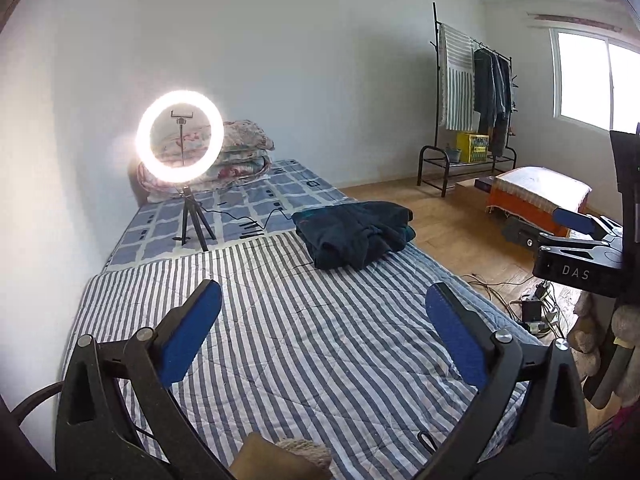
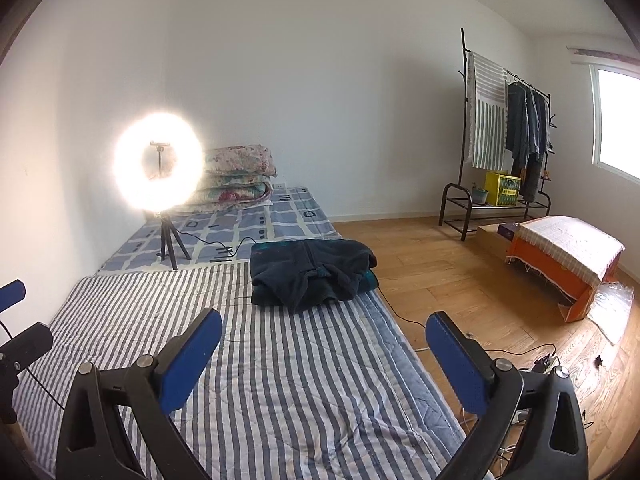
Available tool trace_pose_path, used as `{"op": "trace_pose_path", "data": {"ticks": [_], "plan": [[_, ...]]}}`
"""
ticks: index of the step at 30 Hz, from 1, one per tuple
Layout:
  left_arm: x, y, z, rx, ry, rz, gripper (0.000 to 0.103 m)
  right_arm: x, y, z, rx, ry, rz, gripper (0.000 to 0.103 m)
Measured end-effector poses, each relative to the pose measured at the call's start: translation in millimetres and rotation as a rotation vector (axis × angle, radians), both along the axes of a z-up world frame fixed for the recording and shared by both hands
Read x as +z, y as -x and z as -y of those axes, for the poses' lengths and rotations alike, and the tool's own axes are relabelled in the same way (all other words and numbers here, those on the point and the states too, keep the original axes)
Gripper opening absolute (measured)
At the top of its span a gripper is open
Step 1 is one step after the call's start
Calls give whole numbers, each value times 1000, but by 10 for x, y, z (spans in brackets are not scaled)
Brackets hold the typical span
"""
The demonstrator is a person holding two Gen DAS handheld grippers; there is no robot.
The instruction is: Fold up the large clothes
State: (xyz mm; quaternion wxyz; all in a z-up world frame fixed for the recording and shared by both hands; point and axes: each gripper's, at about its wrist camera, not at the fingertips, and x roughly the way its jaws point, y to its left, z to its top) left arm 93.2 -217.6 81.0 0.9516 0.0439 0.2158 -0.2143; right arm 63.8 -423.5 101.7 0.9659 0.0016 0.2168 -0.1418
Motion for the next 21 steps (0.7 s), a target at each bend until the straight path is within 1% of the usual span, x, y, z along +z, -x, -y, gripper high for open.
{"op": "trace_pose_path", "data": {"ticks": [5,11,21], "plan": [[-1,36,-62,4,4,-7,103,-27,12,-89,-5,20,-5,103],[-12,88,-70,10,-12,11,103,-72,-32,-162,-3,28,-19,103],[-45,105,-108,26,-26,16,103,-70,-6,-248,-5,49,-10,103]]}}
